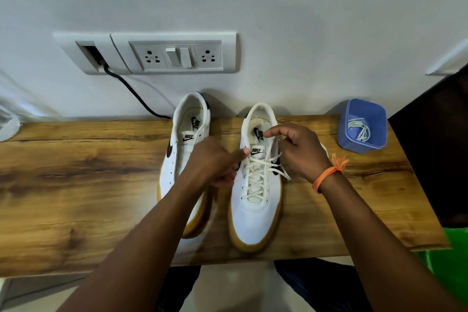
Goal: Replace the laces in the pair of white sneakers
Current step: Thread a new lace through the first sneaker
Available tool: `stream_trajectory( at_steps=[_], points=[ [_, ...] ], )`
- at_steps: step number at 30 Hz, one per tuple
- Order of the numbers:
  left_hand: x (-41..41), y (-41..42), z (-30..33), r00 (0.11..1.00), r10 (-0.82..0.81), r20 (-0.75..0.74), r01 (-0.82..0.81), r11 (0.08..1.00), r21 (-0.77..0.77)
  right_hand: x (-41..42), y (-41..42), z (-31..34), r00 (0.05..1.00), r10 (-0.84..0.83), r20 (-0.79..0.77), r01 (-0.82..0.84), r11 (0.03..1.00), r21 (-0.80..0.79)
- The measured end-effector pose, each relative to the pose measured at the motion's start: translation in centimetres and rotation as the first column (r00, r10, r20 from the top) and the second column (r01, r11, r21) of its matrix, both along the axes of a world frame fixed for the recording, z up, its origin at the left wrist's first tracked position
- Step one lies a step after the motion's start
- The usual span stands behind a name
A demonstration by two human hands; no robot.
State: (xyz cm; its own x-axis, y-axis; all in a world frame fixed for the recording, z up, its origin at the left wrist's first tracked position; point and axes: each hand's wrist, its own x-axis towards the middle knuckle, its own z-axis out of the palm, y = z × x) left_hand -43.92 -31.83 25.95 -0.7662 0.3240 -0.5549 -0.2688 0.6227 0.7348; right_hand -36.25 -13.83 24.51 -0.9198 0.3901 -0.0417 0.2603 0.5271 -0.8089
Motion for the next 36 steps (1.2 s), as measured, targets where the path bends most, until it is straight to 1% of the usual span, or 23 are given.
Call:
stream_trajectory(
  at_steps=[1, 2, 5, 8, 10, 13, 15, 17, 18, 19, 20, 22, 23, 24, 25, 26, 28, 30, 32, 36],
  points=[
    [0.2, 0.0, -0.2, 0.997, -0.001, 0.073, 0.001, 1.0, -0.005, 0.1, -0.1, -0.2, 1.0, 0.027, -0.011, -0.027, 0.999, 0.045],
    [0.4, 0.1, -0.4, 0.993, 0.012, 0.115, -0.013, 1.0, 0.008, 0.2, -0.1, -0.4, 0.999, 0.049, -0.018, -0.047, 0.995, 0.085],
    [0.3, 0.2, -0.6, 0.989, 0.084, 0.124, -0.095, 0.991, 0.093, 0.2, -0.2, -0.6, 0.996, 0.081, -0.028, -0.077, 0.989, 0.125],
    [0.3, 0.6, -0.5, 0.978, 0.163, 0.128, -0.186, 0.964, 0.193, 0.1, -0.2, -0.6, 0.994, 0.106, -0.025, -0.101, 0.984, 0.149],
    [0.2, 0.8, -0.6, 0.981, 0.172, 0.09, -0.189, 0.955, 0.229, 0.2, 0.0, -0.6, 0.994, 0.112, -0.009, -0.109, 0.983, 0.148],
    [-1.0, 0.4, -0.8, 0.971, 0.235, -0.054, -0.21, 0.935, 0.287, 0.2, 0.2, -0.7, 0.993, 0.119, 0.01, -0.12, 0.984, 0.129],
    [-1.9, 0.0, -0.4, 0.93, 0.342, -0.134, -0.275, 0.89, 0.364, 0.2, 0.2, -0.7, 0.992, 0.124, 0.015, -0.125, 0.984, 0.125],
    [-2.6, -0.4, 0.2, 0.87, 0.459, -0.181, -0.35, 0.832, 0.432, 0.2, 0.1, -0.6, 0.992, 0.123, 0.024, -0.125, 0.984, 0.124],
    [-2.7, -0.5, 0.4, 0.856, 0.478, -0.194, -0.359, 0.822, 0.442, 0.2, 0.1, -0.6, 0.992, 0.123, 0.027, -0.125, 0.984, 0.126],
    [-2.8, -0.5, 0.4, 0.868, 0.452, -0.206, -0.335, 0.838, 0.43, 0.1, 0.2, -0.6, 0.992, 0.12, 0.031, -0.123, 0.984, 0.127],
    [-2.7, -0.5, 0.3, 0.899, 0.384, -0.212, -0.284, 0.878, 0.386, 0.2, 0.2, -0.6, 0.993, 0.116, 0.038, -0.12, 0.985, 0.122],
    [-2.1, -0.5, -0.2, 0.954, 0.216, -0.208, -0.164, 0.957, 0.241, 0.1, 0.2, -0.6, 0.993, 0.11, 0.047, -0.115, 0.986, 0.117],
    [-1.7, -0.4, -0.5, 0.967, 0.15, -0.207, -0.12, 0.981, 0.154, 0.1, 0.2, -0.6, 0.993, 0.109, 0.049, -0.114, 0.986, 0.12],
    [-1.4, -0.3, -0.6, 0.974, 0.096, -0.207, -0.082, 0.994, 0.072, 0.1, 0.2, -0.5, 0.993, 0.109, 0.049, -0.115, 0.986, 0.123],
    [-1.0, -0.2, -0.7, 0.98, 0.053, -0.191, -0.049, 0.998, 0.025, 0.2, 0.2, -0.4, 0.993, 0.111, 0.048, -0.116, 0.985, 0.124],
    [-0.6, 0.0, -0.8, 0.986, 0.029, -0.161, -0.026, 0.999, 0.024, 0.1, 0.2, -0.4, 0.993, 0.11, 0.045, -0.115, 0.986, 0.123],
    [0.1, 0.4, -0.9, 0.995, 0.038, -0.096, -0.028, 0.995, 0.097, 0.1, 0.1, -0.3, 0.993, 0.109, 0.046, -0.114, 0.986, 0.12],
    [0.5, 0.8, -1.0, 0.99, 0.052, -0.129, -0.035, 0.991, 0.127, 0.1, 0.0, -0.4, 0.992, 0.117, 0.048, -0.122, 0.985, 0.125],
    [0.6, 1.1, -1.1, 0.983, 0.045, -0.18, -0.025, 0.994, 0.11, 0.1, 0.0, -0.4, 0.991, 0.125, 0.049, -0.13, 0.983, 0.131],
    [0.2, 1.1, -1.2, 0.99, 0.066, -0.121, -0.053, 0.994, 0.1, 0.0, 0.1, -0.4, 0.99, 0.125, 0.058, -0.132, 0.981, 0.142]
  ],
)
